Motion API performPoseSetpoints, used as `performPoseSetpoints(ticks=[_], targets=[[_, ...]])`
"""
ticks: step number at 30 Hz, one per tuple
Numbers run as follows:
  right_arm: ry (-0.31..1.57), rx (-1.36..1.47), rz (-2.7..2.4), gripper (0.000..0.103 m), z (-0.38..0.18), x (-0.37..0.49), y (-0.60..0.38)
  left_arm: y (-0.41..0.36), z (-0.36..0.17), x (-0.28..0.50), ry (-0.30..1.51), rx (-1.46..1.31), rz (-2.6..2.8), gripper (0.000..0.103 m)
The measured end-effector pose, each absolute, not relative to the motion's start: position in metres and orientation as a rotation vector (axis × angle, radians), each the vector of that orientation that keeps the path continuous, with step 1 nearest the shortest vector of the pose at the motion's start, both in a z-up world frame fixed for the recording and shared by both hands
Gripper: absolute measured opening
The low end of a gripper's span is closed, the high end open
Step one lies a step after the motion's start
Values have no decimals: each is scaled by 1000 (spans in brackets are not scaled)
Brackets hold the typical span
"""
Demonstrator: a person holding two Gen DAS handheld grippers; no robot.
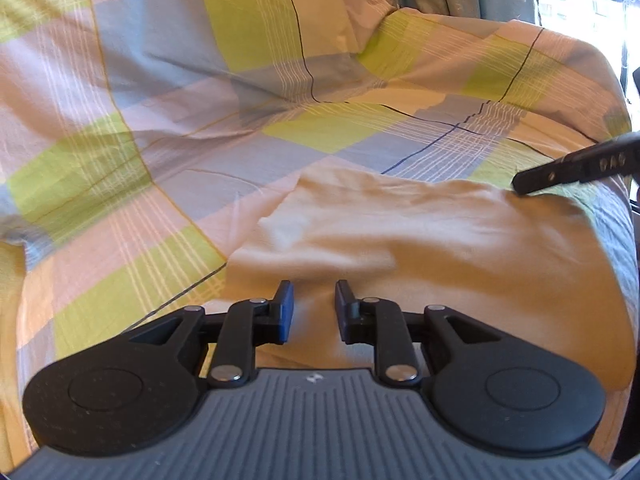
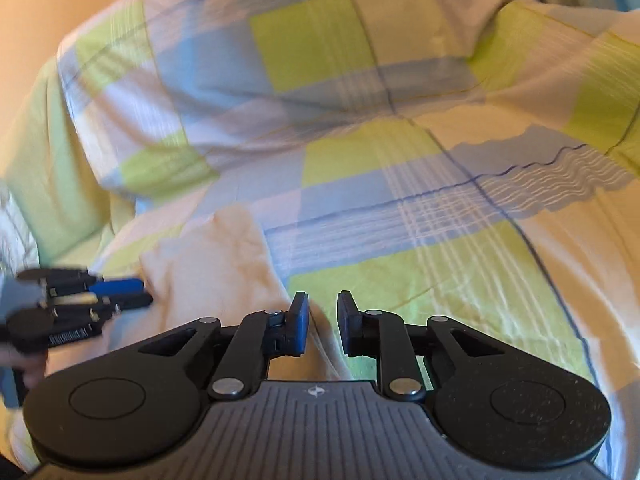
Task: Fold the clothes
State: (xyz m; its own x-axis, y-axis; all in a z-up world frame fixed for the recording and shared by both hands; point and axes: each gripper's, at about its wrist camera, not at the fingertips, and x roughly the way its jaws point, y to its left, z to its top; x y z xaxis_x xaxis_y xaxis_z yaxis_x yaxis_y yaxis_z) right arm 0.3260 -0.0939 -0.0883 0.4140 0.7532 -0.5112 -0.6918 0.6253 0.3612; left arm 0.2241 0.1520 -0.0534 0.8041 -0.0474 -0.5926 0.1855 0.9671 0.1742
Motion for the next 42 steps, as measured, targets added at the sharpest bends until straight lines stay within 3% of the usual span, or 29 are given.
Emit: performPoseSetpoints(ticks=[3, 16, 25, 27, 34, 42], targets=[[573, 65, 935, 23, -62, 297, -111, 148, -49, 210, 622, 227, -74, 18], [661, -179, 1036, 24, -36, 199, -117, 93, -8, 139, 586, 186, -126, 18], [642, -346, 1150, 20, -96, 203, -78, 88, -53, 153, 649, 231, -152, 19], [643, -302, 1105, 14, -97, 210, -93, 93, -50, 154, 626, 222, -132, 20], [578, -158, 1032, 24, -81, 237, -107, 94, -37, 174, 539, 168, -187, 19], [645, -198, 1016, 23, -96, 247, -94, 93, -59, 214, 575, 298, -224, 21]])
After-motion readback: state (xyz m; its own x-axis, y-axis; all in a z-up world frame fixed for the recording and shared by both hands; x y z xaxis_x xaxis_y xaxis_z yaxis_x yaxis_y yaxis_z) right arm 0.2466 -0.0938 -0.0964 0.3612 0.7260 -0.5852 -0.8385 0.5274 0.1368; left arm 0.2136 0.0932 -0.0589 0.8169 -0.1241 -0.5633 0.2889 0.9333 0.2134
